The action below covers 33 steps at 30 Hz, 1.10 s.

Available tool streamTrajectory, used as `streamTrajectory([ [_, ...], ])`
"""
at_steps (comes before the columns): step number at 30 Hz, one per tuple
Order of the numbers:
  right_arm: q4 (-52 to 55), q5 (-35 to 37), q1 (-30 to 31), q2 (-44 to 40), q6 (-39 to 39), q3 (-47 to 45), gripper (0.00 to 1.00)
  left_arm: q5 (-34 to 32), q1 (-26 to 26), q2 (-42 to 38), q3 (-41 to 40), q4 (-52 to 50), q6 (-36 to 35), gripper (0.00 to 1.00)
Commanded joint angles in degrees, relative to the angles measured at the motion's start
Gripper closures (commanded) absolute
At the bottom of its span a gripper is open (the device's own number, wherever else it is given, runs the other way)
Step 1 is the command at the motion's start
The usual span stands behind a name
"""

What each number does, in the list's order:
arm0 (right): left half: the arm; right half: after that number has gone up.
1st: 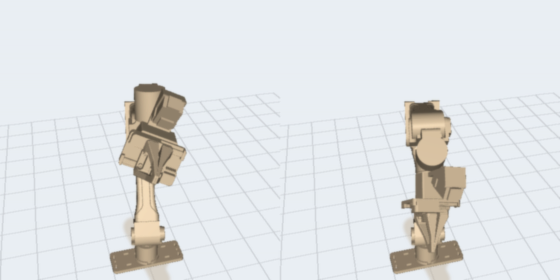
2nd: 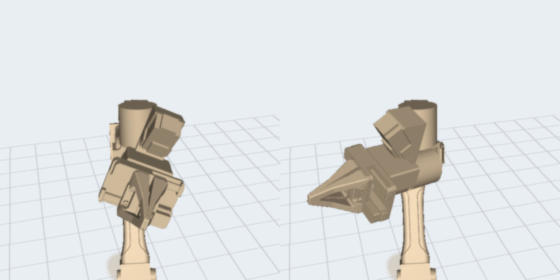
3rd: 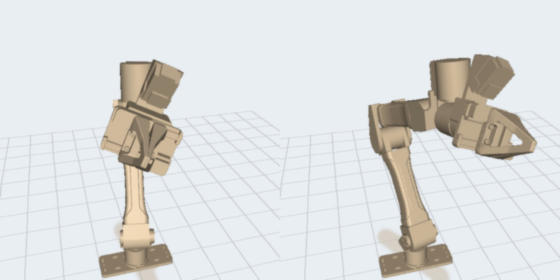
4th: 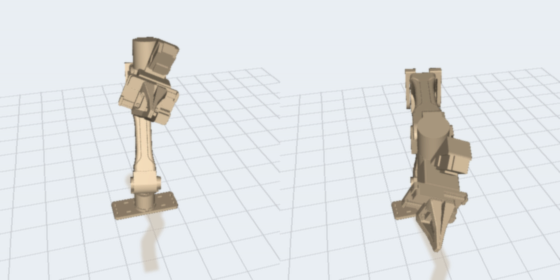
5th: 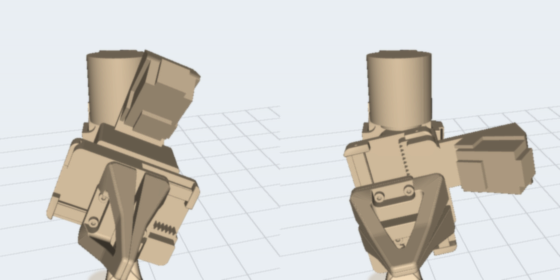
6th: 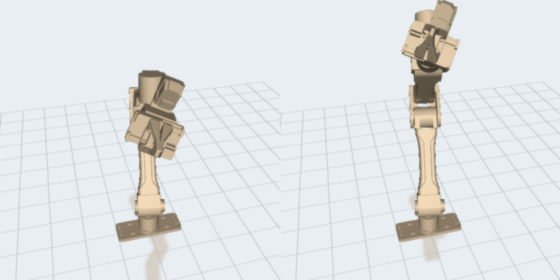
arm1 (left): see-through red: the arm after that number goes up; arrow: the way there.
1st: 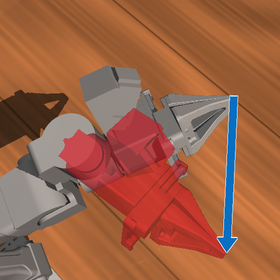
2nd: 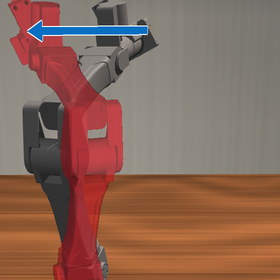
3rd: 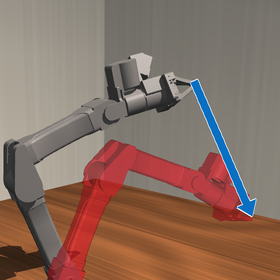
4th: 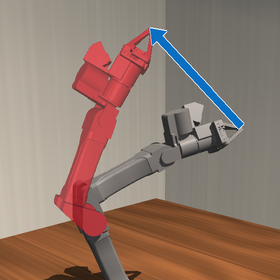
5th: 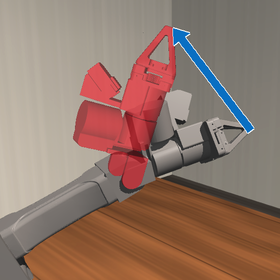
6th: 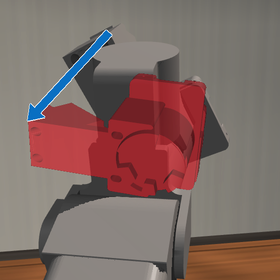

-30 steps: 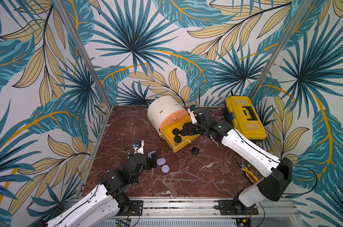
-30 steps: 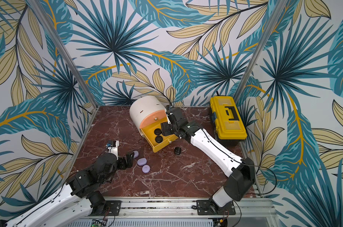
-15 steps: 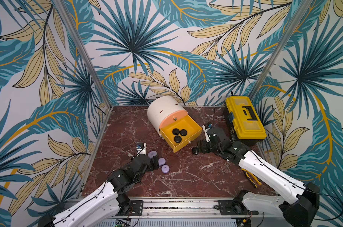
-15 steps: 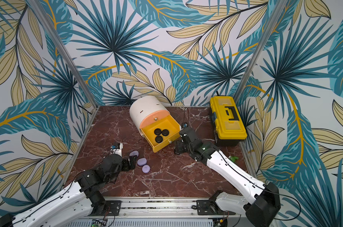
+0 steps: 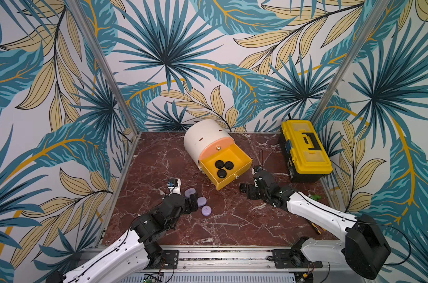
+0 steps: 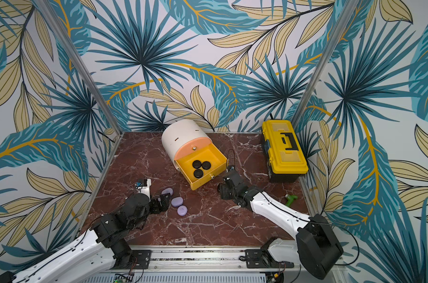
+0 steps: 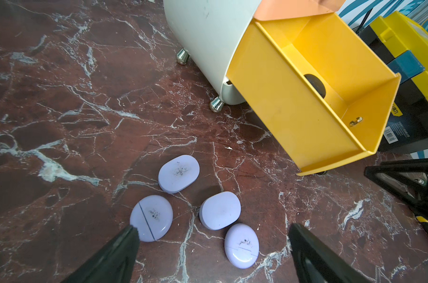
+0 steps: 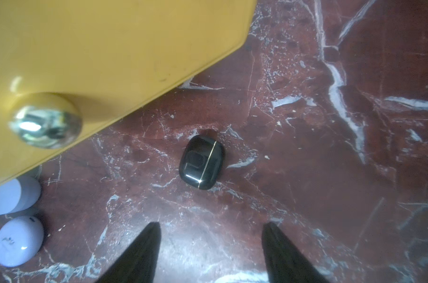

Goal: Put the bluetooth earphones in the drawer according to color
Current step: Pick up the Bluetooth earphone from the center of the board.

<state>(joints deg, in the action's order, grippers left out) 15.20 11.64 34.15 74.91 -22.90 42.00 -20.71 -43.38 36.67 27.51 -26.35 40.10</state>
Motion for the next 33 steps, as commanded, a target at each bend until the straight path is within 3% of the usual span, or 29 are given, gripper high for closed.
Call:
streamTrajectory([
  [1,-8.56,-1.18,-0.40,2.42,-0.76,-2.47,0.30,-0.21,0.40,-1.24,-2.02,-0.75,0.42,0.00],
  [11,-22.15,-0.68,-0.75,7.22,-0.58,-8.03,0.28,-0.47,0.41,-0.99,-2.11,-0.55,0.24,0.00],
  [33,-29.71,5.31,0.34,22.08,-2.28,-7.16,0.31,-0.86,0.63,2.53,-1.14,1.10,-1.07,0.00],
])
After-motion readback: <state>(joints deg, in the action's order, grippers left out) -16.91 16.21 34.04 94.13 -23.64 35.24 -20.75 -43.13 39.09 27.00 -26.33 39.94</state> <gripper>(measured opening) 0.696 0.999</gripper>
